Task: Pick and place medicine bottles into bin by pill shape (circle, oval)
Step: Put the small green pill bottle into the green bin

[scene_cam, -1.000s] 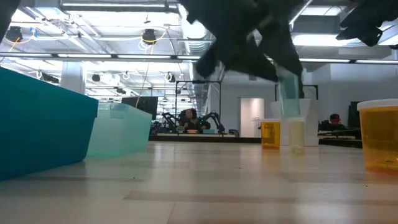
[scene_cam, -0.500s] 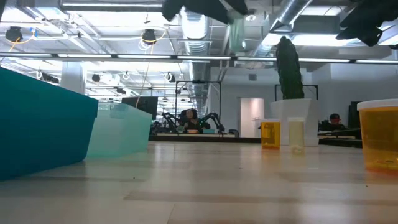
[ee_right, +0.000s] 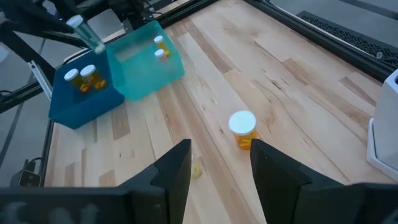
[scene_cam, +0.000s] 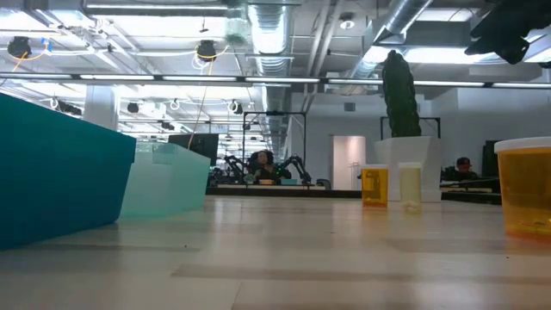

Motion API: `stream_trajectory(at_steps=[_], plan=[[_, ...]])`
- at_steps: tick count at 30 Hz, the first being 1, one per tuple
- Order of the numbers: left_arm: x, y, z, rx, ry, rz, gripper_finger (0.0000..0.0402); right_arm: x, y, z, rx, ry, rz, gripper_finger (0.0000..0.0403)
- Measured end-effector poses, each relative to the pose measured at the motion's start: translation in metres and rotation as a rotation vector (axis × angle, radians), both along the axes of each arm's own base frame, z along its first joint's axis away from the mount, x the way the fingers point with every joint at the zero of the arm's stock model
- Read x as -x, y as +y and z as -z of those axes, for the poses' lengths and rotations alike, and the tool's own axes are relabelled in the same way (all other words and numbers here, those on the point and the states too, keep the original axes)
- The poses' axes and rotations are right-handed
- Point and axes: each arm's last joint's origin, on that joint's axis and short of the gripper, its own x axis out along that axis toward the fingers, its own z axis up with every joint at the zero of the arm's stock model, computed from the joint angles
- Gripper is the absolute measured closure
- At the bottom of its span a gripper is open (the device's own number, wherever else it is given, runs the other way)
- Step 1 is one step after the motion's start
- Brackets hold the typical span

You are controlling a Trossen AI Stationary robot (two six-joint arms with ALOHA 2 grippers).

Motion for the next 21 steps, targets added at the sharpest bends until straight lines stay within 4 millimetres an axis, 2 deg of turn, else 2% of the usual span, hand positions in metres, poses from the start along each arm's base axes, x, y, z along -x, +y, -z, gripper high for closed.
stream_trajectory(at_steps=[8, 12, 21], plan=[[0.052, -0.018, 0.012, -0.033, -0.004, -0.201, 0.0287, 0.000, 0.000, 0.000, 0.000, -0.006, 0.000, 0.0228], [0.074, -0.021, 0.029, -0.032, -0.008, -0.288, 0.0287, 0.000, 0.000, 0.000, 0.000, -0.006, 0.001, 0.0228], [0.109, -0.018, 0.080, 0.016, -0.026, -0.437, 0.0287, 0.000, 0.000, 0.000, 0.000, -0.005, 0.001, 0.0228]])
